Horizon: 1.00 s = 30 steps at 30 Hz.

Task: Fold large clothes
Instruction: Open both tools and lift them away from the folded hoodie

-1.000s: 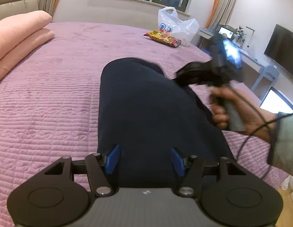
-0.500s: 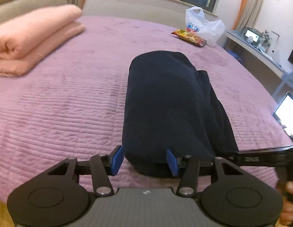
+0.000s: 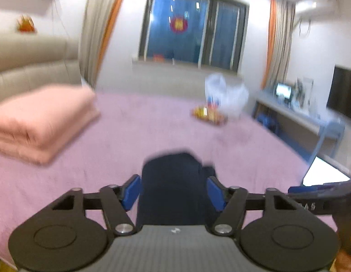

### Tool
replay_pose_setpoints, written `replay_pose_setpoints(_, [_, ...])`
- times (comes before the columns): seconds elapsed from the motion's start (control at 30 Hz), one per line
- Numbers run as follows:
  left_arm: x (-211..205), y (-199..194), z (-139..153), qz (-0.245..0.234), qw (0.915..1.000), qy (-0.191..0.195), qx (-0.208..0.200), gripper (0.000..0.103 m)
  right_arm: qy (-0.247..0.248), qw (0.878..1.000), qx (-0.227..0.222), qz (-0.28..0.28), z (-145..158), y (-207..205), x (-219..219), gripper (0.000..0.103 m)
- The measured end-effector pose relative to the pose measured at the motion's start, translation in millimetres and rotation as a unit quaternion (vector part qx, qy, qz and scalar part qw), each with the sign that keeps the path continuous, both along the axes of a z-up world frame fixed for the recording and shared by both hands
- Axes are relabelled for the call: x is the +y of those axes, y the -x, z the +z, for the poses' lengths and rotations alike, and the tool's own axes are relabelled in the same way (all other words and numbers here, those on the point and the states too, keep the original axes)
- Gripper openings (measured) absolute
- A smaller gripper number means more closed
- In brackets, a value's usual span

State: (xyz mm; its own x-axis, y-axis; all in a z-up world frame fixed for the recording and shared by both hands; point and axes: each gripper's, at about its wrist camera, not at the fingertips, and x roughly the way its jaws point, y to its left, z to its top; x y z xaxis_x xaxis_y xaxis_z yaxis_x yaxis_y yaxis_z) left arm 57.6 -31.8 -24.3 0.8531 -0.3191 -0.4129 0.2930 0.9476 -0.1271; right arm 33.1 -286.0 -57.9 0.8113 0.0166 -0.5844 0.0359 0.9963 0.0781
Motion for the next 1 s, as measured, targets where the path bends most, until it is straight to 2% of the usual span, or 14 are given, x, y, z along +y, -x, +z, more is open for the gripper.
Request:
replay_pose_setpoints(0.07, [2.2, 14.8, 19.3, 0.009, 0.9995, 0.004, -0.029, 0.086, 0.003, 0.999, -0.033, 0.000, 18.0, 13.1, 8.4, 0.081])
replay_pose_setpoints(0.13, [2.3, 27.8, 36.0, 0.019, 0.9988, 0.007, -0.044, 0.092, -0.002, 0.998, -0.058, -0.007, 30.9, 24.1, 14.9, 0.082])
replay_pose_setpoints(0.27, [10.4, 47.8, 58.1, 0.034, 0.9959, 0.041, -0.073, 0.098, -0.012, 0.998, -0.069, 0.003, 49.0, 35.2, 21.5, 0.083])
replay_pose_setpoints(0.37, [12.6, 54.0, 69.1, 0.036, 0.9948, 0.058, -0.076, 0.103, 0.000, 0.998, -0.063, 0.007, 57.2, 38.6, 30.4, 0.084])
replay_pose_setpoints(0.5, [11.1, 44.9, 68.1, 0.054, 0.9972, 0.032, -0.041, 0.103, 0.004, 0.999, -0.051, 0.007, 53.6, 36.5, 37.2, 0.086])
replay_pose_setpoints(0.63, [3.2, 29.6, 48.4, 0.074, 0.9971, -0.009, 0.012, 0.103, 0.013, 1.000, 0.001, 0.004, 34.1, 25.1, 42.8, 0.091])
replay_pose_setpoints(0.73, [3.7, 23.3, 34.0, 0.064, 0.9967, -0.015, 0.047, 0.103, 0.014, 1.000, 0.027, -0.003, 16.9, 17.5, 44.0, 0.091])
replay_pose_setpoints(0.8, [3.1, 19.4, 27.2, 0.059, 0.9965, -0.016, 0.058, 0.103, 0.021, 0.999, 0.043, -0.009, 8.5, 13.6, 45.2, 0.091])
replay_pose_setpoints(1.0, [-12.8, 13.8, 13.4, 0.042, 0.9948, -0.055, 0.075, 0.103, 0.029, 0.998, 0.057, -0.016, -3.4, 9.4, 43.8, 0.091])
